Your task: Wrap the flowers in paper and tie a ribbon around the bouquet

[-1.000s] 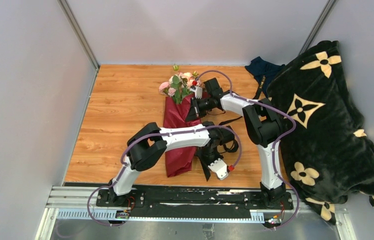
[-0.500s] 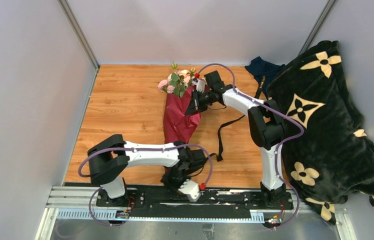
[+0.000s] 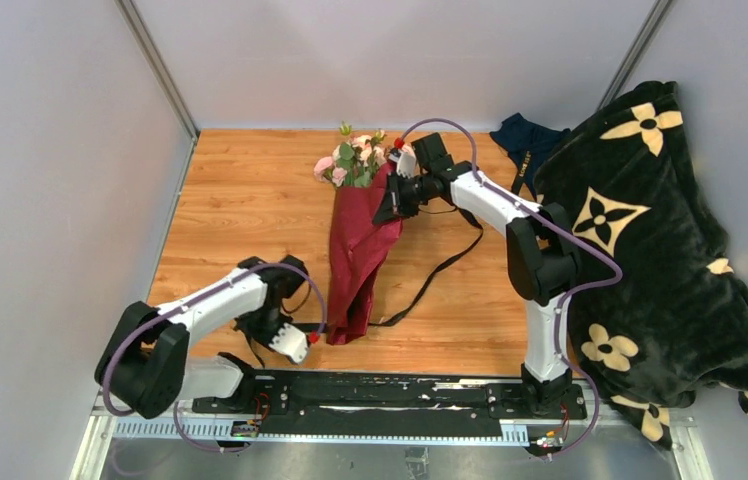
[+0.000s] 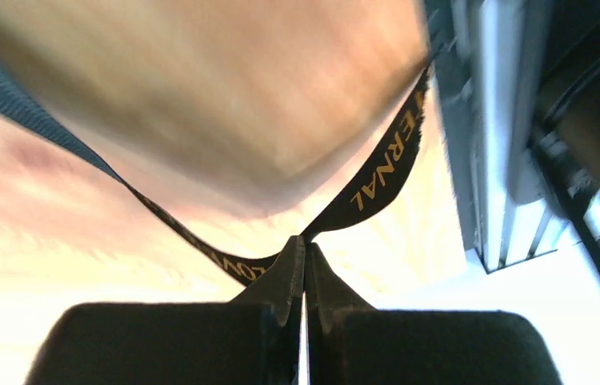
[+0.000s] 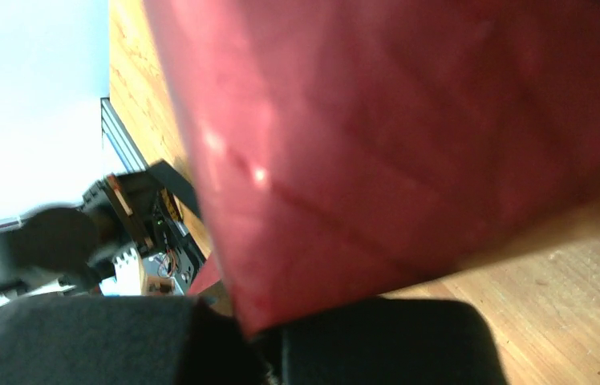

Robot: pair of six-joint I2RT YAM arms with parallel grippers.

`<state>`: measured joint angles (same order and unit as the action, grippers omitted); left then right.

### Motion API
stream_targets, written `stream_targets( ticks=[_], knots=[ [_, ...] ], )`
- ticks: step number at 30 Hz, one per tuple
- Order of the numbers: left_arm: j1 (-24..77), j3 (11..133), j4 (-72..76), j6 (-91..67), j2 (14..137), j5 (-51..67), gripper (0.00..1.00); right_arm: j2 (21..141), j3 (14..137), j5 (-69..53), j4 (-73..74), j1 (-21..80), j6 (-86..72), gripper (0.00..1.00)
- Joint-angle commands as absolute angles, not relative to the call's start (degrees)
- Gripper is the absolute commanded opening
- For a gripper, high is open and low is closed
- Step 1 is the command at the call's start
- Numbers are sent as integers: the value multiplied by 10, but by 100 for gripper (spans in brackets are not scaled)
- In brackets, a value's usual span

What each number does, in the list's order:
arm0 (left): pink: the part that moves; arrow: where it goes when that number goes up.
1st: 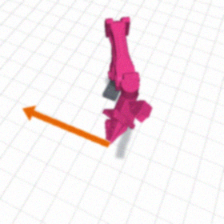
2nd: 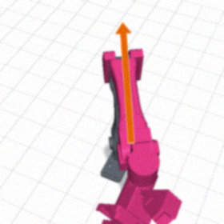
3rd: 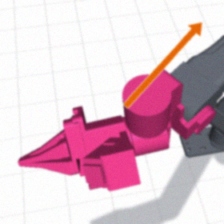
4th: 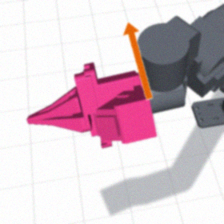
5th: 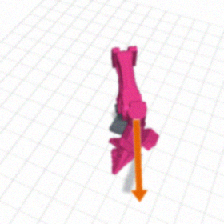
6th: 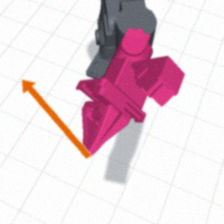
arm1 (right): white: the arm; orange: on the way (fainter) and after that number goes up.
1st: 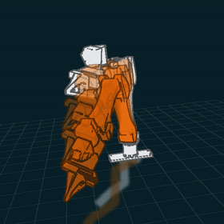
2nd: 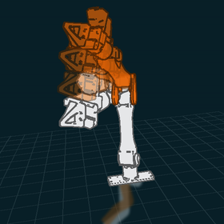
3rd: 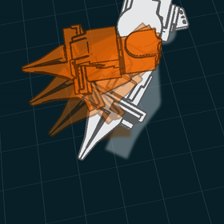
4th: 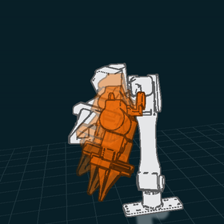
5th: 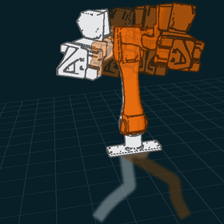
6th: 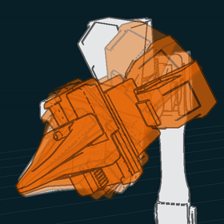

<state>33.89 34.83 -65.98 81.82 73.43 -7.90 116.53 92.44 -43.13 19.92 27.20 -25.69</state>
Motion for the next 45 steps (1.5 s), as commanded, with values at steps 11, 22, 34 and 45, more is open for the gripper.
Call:
stream_targets(
  ticks=[11, 22, 34, 45],
  knots=[
    [33, 663, -558, 857, 935, -135, 0, 1097, 896, -435, 237, 264, -234, 0],
    [2, 1026, -679, 469, 871, 196, 0, 1091, 754, -416, 200, 268, -175, 0],
    [204, 944, -642, 220, 833, 349, 0, 1143, 693, -389, 178, 289, -152, 0],
    [379, 868, -398, 173, 1095, 334, 0, 1102, 689, -349, 175, 280, -200, 33]
  ],
)
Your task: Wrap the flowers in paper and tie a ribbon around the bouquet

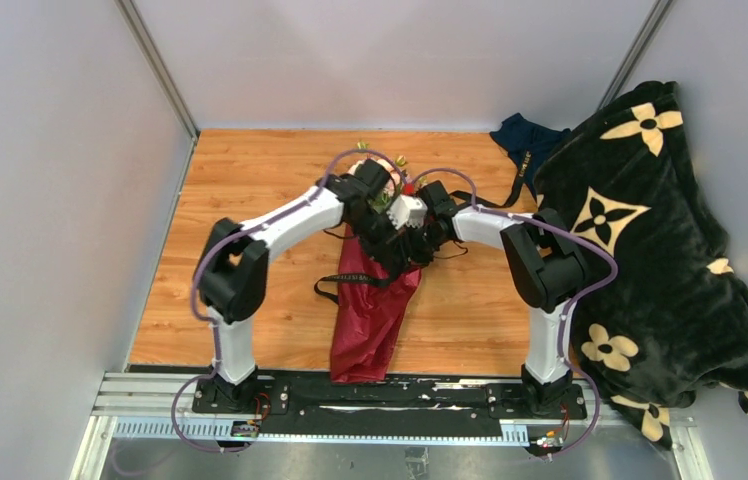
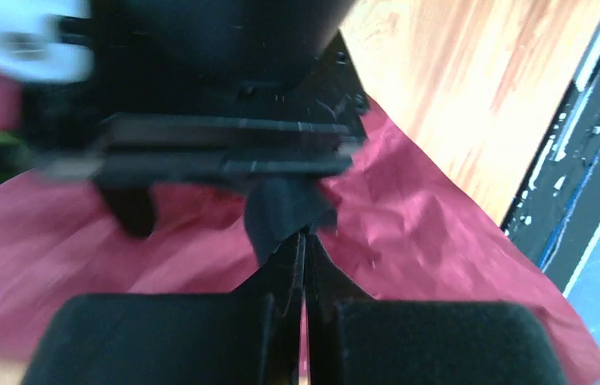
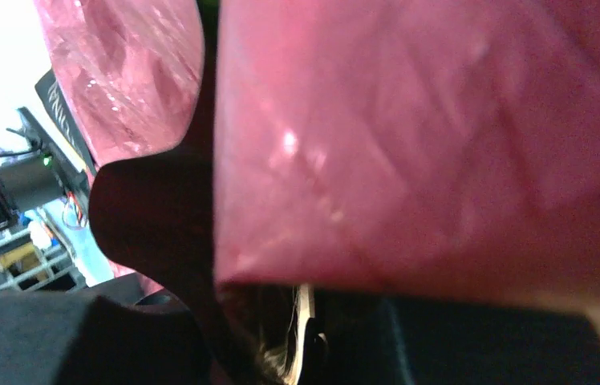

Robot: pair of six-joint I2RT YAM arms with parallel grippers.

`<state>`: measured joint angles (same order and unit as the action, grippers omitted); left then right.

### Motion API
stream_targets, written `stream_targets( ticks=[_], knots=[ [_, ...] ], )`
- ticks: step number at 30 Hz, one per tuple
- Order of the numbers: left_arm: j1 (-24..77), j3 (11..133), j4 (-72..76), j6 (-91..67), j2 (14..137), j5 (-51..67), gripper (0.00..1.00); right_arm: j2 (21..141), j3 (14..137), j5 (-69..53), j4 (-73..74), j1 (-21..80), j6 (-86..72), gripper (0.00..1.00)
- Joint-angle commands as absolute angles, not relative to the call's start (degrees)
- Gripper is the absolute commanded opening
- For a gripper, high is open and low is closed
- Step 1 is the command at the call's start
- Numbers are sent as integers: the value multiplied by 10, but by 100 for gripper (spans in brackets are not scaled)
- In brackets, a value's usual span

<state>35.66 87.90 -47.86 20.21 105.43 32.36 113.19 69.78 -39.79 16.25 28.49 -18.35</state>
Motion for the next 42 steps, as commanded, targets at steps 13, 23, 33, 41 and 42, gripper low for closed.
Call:
stream_targets(
  ticks=[13, 23, 33, 41, 42],
  knots=[
    [404, 795, -283, 160, 1178, 334, 0, 981, 742, -144, 234, 179, -294, 50],
    [408, 796, -269, 159, 1190, 332, 0, 1088, 879, -56, 244, 86, -298, 52],
    [408, 797, -273, 158, 1181, 336, 0, 1289, 1087, -51, 353, 120, -281, 62],
    [409, 800, -278, 160, 1178, 332, 0, 1351, 1125, -31, 376, 119, -272, 27],
    [409, 803, -279, 161, 1176, 330, 0, 1344, 1116, -16, 377, 114, -270, 11]
  ],
)
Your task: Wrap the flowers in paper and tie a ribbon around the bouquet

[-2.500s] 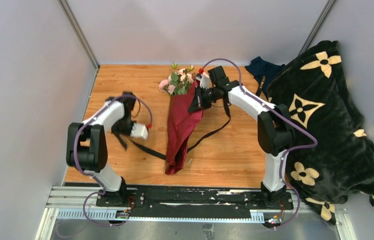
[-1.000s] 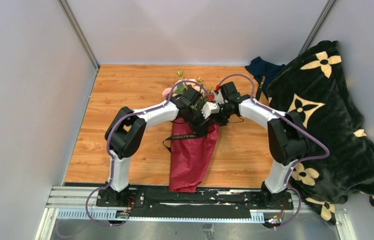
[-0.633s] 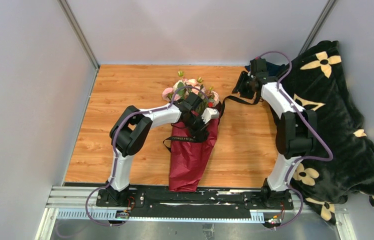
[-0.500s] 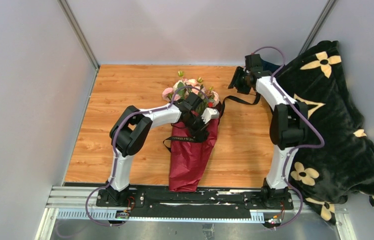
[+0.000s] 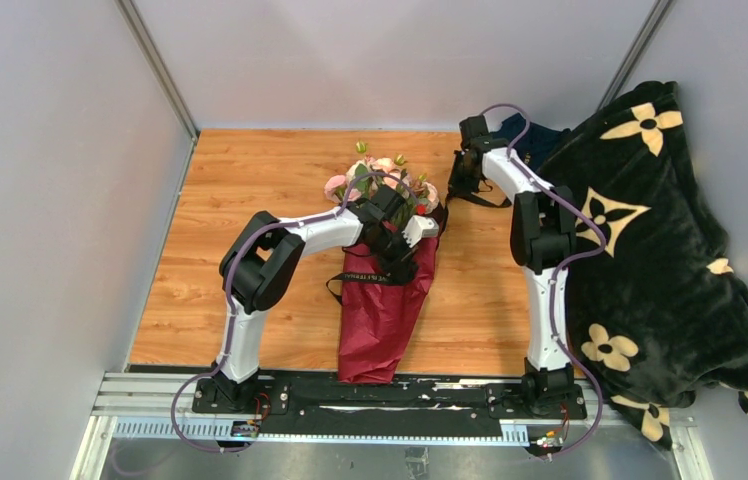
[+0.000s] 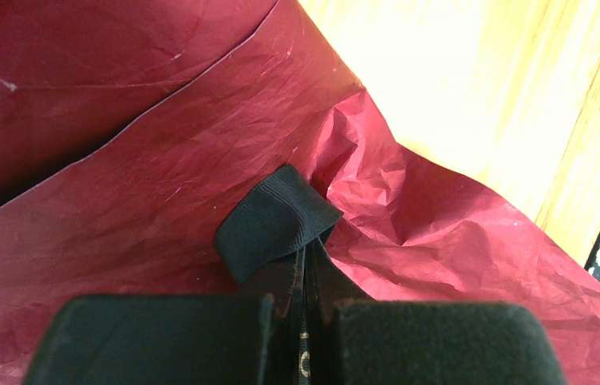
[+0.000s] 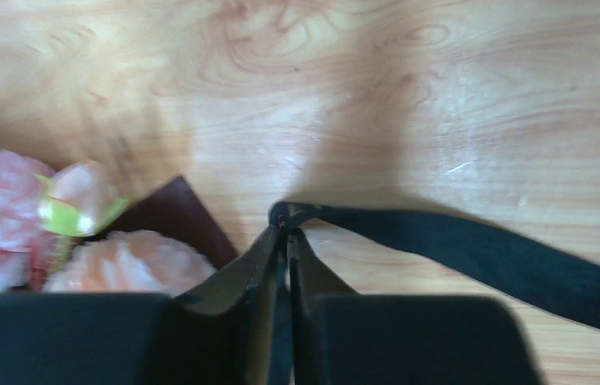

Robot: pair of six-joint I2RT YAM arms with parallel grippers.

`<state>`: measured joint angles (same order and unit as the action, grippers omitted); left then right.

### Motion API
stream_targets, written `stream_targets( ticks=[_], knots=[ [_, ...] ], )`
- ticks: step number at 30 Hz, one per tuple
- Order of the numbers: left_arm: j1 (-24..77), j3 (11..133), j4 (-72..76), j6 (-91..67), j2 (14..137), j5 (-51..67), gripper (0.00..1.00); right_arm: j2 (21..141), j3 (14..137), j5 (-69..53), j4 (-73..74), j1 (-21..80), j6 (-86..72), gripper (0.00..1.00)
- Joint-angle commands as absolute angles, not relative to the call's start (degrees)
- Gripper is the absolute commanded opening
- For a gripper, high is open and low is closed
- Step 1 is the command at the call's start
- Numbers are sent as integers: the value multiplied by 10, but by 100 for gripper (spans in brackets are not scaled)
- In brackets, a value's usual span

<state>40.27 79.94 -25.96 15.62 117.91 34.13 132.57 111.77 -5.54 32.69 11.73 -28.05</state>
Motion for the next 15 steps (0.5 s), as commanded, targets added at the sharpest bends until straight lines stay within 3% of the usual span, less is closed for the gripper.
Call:
stream_targets(
  ticks=[1, 2, 9, 15],
  knots=[
    [409, 804, -281, 162, 1175, 330, 0, 1329, 1095, -5, 375, 110, -268, 4],
    [409, 808, -282, 162, 1173, 329, 0, 1309, 1069, 16, 366, 103, -266, 0],
    [402, 842, -279, 166, 1182, 308, 0, 1042, 750, 57, 248, 46, -263, 0],
    [388, 890, -265, 144, 1212, 300, 0, 785, 532, 126, 264, 147, -294, 0]
  ],
)
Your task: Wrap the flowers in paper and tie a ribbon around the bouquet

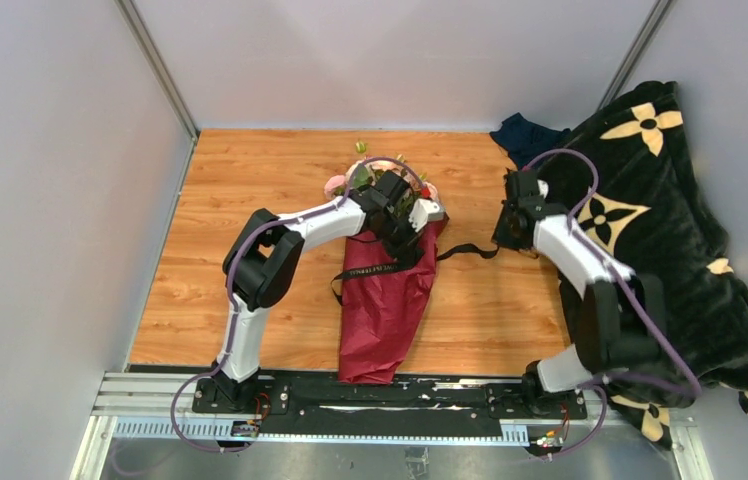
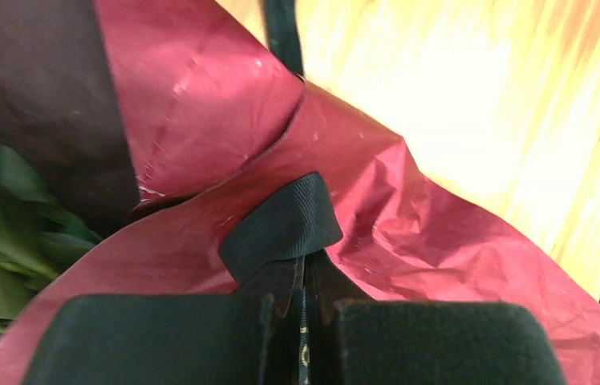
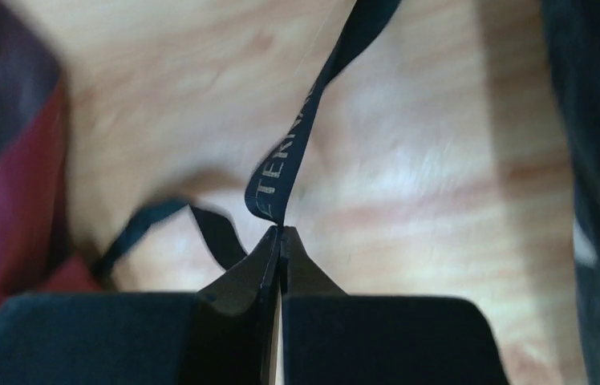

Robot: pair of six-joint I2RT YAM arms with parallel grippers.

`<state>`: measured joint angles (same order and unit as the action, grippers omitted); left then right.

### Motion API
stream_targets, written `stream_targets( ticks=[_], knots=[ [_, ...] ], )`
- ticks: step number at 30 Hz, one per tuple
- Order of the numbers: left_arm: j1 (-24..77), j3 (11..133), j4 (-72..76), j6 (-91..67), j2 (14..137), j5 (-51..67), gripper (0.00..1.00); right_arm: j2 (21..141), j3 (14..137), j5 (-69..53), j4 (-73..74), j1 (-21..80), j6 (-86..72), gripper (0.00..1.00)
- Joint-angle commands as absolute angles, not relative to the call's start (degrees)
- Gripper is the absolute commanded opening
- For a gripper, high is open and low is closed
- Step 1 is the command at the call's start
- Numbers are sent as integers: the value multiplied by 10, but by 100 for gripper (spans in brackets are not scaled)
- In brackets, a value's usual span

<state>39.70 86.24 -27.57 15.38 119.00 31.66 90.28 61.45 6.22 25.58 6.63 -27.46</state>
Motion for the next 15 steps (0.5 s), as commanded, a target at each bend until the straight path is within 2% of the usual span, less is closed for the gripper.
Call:
stream_targets(
  ticks=[1, 4, 6, 8, 11, 15],
  knots=[
    [387, 892, -263, 145, 1214, 298, 0, 740, 513, 155, 282, 180, -300, 0],
    [386, 894, -262, 144, 1218, 300, 0, 601, 499, 251, 331, 282, -299, 0],
    [385, 897, -266, 145, 1223, 302, 0, 507, 497, 262, 320, 359, -262, 0],
    [385, 902, -269, 142, 1229, 304, 0, 443, 486, 195, 267, 403, -195, 0],
    [385, 905, -269, 138, 1235, 310, 0, 414, 471, 22, 173, 436, -122, 0],
    [384, 906, -270, 138, 1238, 318, 0, 509, 495, -130, 89, 489, -61, 0]
  ],
)
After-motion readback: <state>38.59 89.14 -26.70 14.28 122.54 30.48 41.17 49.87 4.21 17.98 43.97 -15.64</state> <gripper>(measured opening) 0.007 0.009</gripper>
